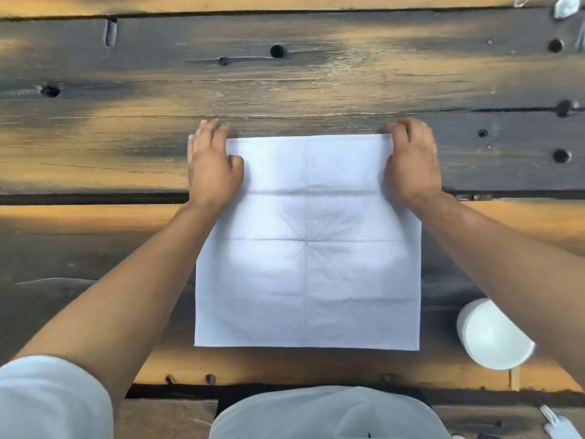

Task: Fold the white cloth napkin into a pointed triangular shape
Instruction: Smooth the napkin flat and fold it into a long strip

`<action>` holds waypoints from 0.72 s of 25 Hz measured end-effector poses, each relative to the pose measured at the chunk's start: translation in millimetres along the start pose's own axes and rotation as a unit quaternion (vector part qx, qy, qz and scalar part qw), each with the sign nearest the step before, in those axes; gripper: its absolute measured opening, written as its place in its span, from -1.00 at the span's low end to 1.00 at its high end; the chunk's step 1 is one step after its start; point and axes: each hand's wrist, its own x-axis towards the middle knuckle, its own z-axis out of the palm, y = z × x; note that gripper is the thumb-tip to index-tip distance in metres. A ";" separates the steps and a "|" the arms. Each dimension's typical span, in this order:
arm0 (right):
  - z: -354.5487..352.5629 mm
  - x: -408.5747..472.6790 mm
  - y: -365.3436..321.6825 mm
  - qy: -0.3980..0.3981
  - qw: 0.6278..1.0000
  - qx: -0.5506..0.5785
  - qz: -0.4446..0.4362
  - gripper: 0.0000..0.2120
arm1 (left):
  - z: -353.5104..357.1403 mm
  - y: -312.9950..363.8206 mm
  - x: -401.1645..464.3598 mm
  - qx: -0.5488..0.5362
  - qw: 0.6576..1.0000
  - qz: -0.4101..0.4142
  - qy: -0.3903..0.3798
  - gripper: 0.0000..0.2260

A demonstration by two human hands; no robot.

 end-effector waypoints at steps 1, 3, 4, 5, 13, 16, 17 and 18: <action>-3.5 4.7 4.9 -0.003 1.000 -0.010 0.005 -0.41 | -2.7 -0.1 9.4 0.009 1.000 0.001 -0.013 -0.48; -8.6 10.0 12.5 -0.011 1.000 -0.023 0.015 -0.41 | -8.3 -2.8 19.1 0.029 0.999 -0.009 -0.041 -0.47; -9.7 11.1 15.6 -0.018 0.999 -0.029 0.019 -0.41 | -11.0 -5.7 21.4 0.046 0.998 -0.013 -0.046 -0.48; -10.3 10.9 18.5 -0.024 0.999 -0.034 0.022 -0.42 | -13.4 -9.5 22.8 0.067 0.997 -0.009 -0.046 -0.50; -17.4 2.0 23.2 -0.004 0.998 -0.032 0.047 -0.71 | -32.3 -25.1 26.0 0.080 0.997 -0.011 -0.022 -0.75; -23.3 -17.3 23.1 0.042 0.997 0.021 0.064 -0.78 | -46.5 -27.1 10.8 0.050 0.998 -0.025 0.013 -0.80; -25.2 -25.8 22.2 0.057 0.994 0.046 0.082 -0.78 | -50.9 -29.2 3.9 0.034 0.999 -0.032 0.021 -0.80; -27.2 -34.8 21.6 0.071 0.989 0.071 0.105 -0.79 | -55.0 -31.0 -3.9 0.012 0.999 -0.044 0.029 -0.80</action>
